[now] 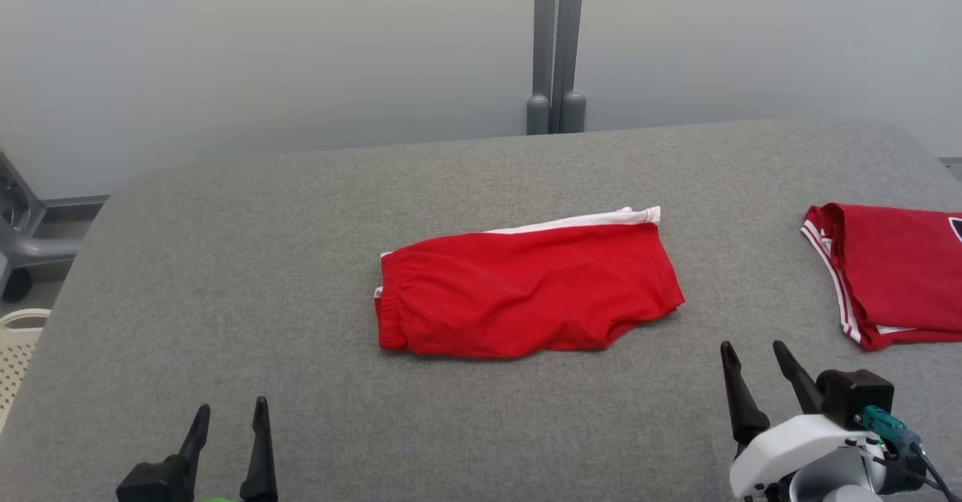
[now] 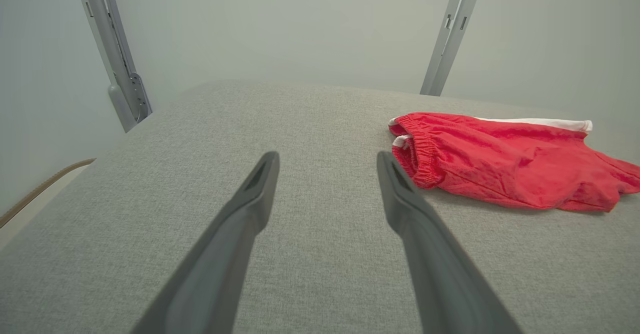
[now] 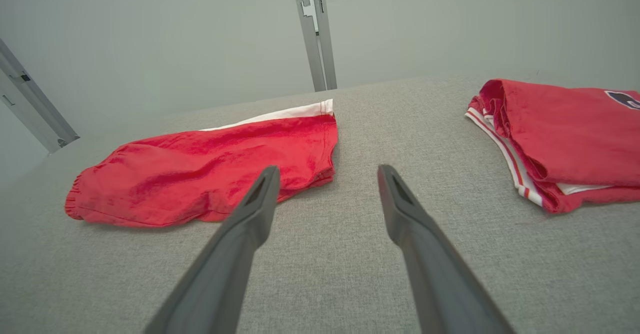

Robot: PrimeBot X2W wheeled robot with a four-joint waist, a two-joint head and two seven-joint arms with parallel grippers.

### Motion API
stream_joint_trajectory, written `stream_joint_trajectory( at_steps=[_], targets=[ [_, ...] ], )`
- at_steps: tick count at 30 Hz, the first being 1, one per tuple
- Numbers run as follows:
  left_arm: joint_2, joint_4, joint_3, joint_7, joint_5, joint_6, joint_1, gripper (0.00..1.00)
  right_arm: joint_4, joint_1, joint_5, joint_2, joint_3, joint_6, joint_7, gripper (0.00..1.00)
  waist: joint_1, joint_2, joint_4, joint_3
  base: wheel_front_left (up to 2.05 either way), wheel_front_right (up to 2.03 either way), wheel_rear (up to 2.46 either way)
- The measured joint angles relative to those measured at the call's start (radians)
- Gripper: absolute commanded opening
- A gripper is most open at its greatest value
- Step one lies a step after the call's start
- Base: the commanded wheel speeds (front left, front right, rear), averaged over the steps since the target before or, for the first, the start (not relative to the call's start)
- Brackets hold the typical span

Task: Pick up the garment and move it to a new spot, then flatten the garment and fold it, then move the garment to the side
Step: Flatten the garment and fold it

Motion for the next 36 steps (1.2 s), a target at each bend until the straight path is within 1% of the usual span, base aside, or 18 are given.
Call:
stream_joint_trajectory(
  at_steps=[7,11,14,16,22,23,27,30,32,34,36],
  targets=[
    [0.001,-0.006,-0.007,0.003,-0.002,0.007,0.000,1.00,-0.001,-0.044,-0.030,0.001,0.020,0.000,0.060,1.00,0.0000,0.0000,0.004,0.013,0.00,0.00,0.00],
    [0.001,-0.017,-0.012,0.002,-0.001,0.009,-0.002,1.00,0.011,-0.107,-0.041,-0.002,0.025,0.000,0.156,1.00,0.0000,0.0000,0.008,0.029,0.00,0.00,0.00],
    [0.002,-0.025,-0.023,0.001,0.003,0.009,-0.008,1.00,0.034,-0.172,-0.019,-0.027,0.029,0.000,0.265,1.00,0.0000,0.0000,0.016,0.045,0.00,0.00,0.00],
    [0.002,-0.029,-0.030,0.000,0.007,0.007,-0.019,1.00,0.055,-0.218,-0.011,-0.065,0.023,0.001,0.336,1.00,0.0000,0.0000,0.024,0.057,0.00,0.00,0.00],
    [0.000,-0.034,-0.061,-0.001,0.019,-0.007,-0.054,1.00,0.143,-0.360,0.023,-0.143,-0.022,0.000,0.500,1.00,0.0001,0.0000,0.056,0.102,0.00,0.00,0.00],
    [0.000,-0.034,-0.061,-0.001,0.019,-0.007,-0.054,1.00,0.143,-0.360,0.023,-0.143,-0.022,0.000,0.500,1.00,0.0001,0.0000,0.056,0.102,0.00,0.00,0.00],
    [-0.004,-0.035,-0.076,-0.002,0.026,-0.015,-0.087,1.00,0.206,-0.453,0.024,-0.181,-0.032,0.000,0.583,1.00,0.0001,0.0000,0.081,0.143,0.00,0.00,0.00],
    [-0.004,-0.032,-0.085,-0.003,0.035,-0.023,-0.112,1.00,0.263,-0.518,0.005,-0.194,-0.045,0.000,0.630,1.00,0.0000,0.0000,0.101,0.175,0.00,0.00,0.00],
    [-0.006,-0.029,-0.091,-0.007,0.037,-0.026,-0.126,1.00,0.302,-0.552,-0.001,-0.197,-0.053,0.000,0.652,1.00,0.0000,0.0000,0.115,0.197,0.00,0.00,0.00],
    [-0.010,-0.027,-0.100,-0.010,0.042,-0.032,-0.145,1.00,0.354,-0.594,-0.034,-0.212,-0.057,0.000,0.674,1.00,0.0001,0.0000,0.141,0.226,0.00,0.00,0.00],
    [-0.011,-0.027,-0.105,-0.010,0.044,-0.033,-0.151,1.00,0.389,-0.615,-0.046,-0.213,-0.065,0.000,0.680,1.00,0.0001,0.0000,0.157,0.244,0.00,0.00,0.00]
  ],
)
